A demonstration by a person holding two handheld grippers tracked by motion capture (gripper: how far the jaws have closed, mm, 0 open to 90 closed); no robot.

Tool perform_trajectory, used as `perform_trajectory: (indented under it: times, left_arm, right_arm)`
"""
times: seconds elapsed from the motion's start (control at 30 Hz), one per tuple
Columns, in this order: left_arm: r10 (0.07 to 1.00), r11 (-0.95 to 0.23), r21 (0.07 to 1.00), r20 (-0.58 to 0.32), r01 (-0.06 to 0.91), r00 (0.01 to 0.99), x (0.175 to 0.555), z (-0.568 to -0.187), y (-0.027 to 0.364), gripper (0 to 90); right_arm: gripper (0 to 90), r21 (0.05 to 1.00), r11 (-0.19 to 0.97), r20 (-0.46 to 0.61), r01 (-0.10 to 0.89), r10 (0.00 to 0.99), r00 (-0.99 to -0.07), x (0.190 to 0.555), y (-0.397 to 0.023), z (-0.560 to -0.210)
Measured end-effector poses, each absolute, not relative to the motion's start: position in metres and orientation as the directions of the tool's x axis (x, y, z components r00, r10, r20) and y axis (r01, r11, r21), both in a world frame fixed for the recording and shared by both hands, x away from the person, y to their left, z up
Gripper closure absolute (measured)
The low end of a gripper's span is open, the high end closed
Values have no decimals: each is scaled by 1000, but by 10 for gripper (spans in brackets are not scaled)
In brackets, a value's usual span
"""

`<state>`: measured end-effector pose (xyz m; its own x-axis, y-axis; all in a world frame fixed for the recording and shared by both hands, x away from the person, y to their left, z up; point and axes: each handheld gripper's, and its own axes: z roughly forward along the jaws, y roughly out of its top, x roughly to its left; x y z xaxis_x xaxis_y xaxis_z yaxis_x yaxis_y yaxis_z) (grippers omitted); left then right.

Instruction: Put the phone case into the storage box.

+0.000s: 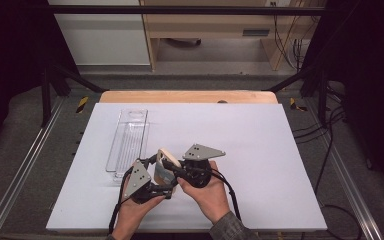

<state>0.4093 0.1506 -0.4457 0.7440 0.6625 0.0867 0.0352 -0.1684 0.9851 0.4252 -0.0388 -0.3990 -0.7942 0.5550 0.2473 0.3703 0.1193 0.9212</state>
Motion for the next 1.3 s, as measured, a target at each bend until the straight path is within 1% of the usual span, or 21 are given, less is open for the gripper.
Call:
perform_trajectory:
  times: [0.27, 0.33, 0.37, 0.43, 0.47, 0.5, 0.53, 0.57, 0.6, 0.63, 0.67, 0.77, 0.8, 0.83, 0.93, 1.0, 1.03, 1.07, 1.17, 1.2, 1.3]
  left_arm:
    - [673, -187, 982, 112, 21, 731, 406, -444, 147, 114]
    - [679, -193, 981, 115, 25, 725, 406, -445, 146, 115]
    - [679, -197, 980, 119, 24, 725, 405, -445, 145, 115]
    - [680, -210, 977, 133, 18, 721, 404, -446, 144, 116]
    - [680, -210, 977, 133, 18, 721, 404, -446, 144, 116]
    - [680, -214, 977, 135, 19, 721, 404, -446, 144, 116]
    - [683, -217, 976, 138, 19, 718, 404, -447, 145, 116]
    - [687, -213, 977, 133, 24, 714, 404, -448, 145, 116]
    - [692, -213, 977, 130, 29, 711, 405, -448, 147, 116]
    - [692, -213, 977, 130, 29, 711, 405, -448, 147, 117]
    - [694, -212, 977, 129, 30, 708, 405, -448, 147, 117]
    - [698, -206, 978, 126, 29, 705, 405, -448, 147, 117]
    - [698, -209, 978, 129, 27, 705, 405, -447, 147, 117]
    - [698, -209, 978, 129, 27, 705, 405, -447, 147, 117]
    - [702, -205, 978, 123, 33, 701, 406, -448, 148, 117]
    - [706, -203, 978, 118, 39, 698, 407, -448, 150, 117]
    - [706, -203, 978, 118, 39, 698, 407, -448, 150, 117]
    - [707, -201, 979, 116, 41, 697, 407, -448, 150, 118]
    - [710, -198, 979, 113, 44, 695, 407, -448, 151, 117]
    - [714, -190, 980, 104, 49, 693, 407, -447, 152, 117]
    - [716, -189, 981, 103, 50, 691, 408, -447, 152, 117]
  right_arm:
    - [847, 917, 110, 263, 384, 558, -787, 424, -42, -398]
    - [790, 915, 111, 261, 389, 573, -777, 424, -44, -399]
    - [790, 915, 111, 261, 389, 573, -777, 424, -44, -399]
    - [739, 913, 112, 259, 392, 582, -771, 424, -47, -398]
    - [739, 913, 112, 259, 392, 582, -771, 424, -47, -398]
    - [715, 913, 112, 258, 392, 586, -768, 424, -48, -397]
    - [656, 911, 124, 247, 394, 600, -760, 423, -50, -395]
    - [656, 911, 124, 247, 394, 600, -760, 423, -50, -395]
    - [613, 912, 133, 232, 389, 614, -754, 421, -52, -392]
    - [613, 912, 133, 232, 389, 614, -754, 421, -52, -392]
    - [563, 914, 144, 214, 380, 624, -752, 420, -54, -389]
    - [521, 913, 157, 198, 377, 639, -744, 418, -56, -387]
    - [480, 909, 158, 198, 385, 650, -734, 417, -58, -386]
    - [480, 909, 158, 198, 385, 650, -734, 417, -58, -386]
    - [441, 913, 153, 193, 378, 653, -732, 415, -62, -384]
    - [393, 916, 149, 191, 373, 656, -730, 413, -65, -380]
    - [393, 916, 149, 191, 373, 656, -730, 413, -65, -380]
    - [358, 918, 148, 185, 367, 658, -730, 411, -67, -377]
    - [345, 920, 147, 183, 364, 659, -730, 410, -70, -375]
    - [310, 920, 141, 187, 366, 663, -725, 410, -73, -372]
    - [280, 921, 133, 190, 365, 665, -722, 409, -78, -368]
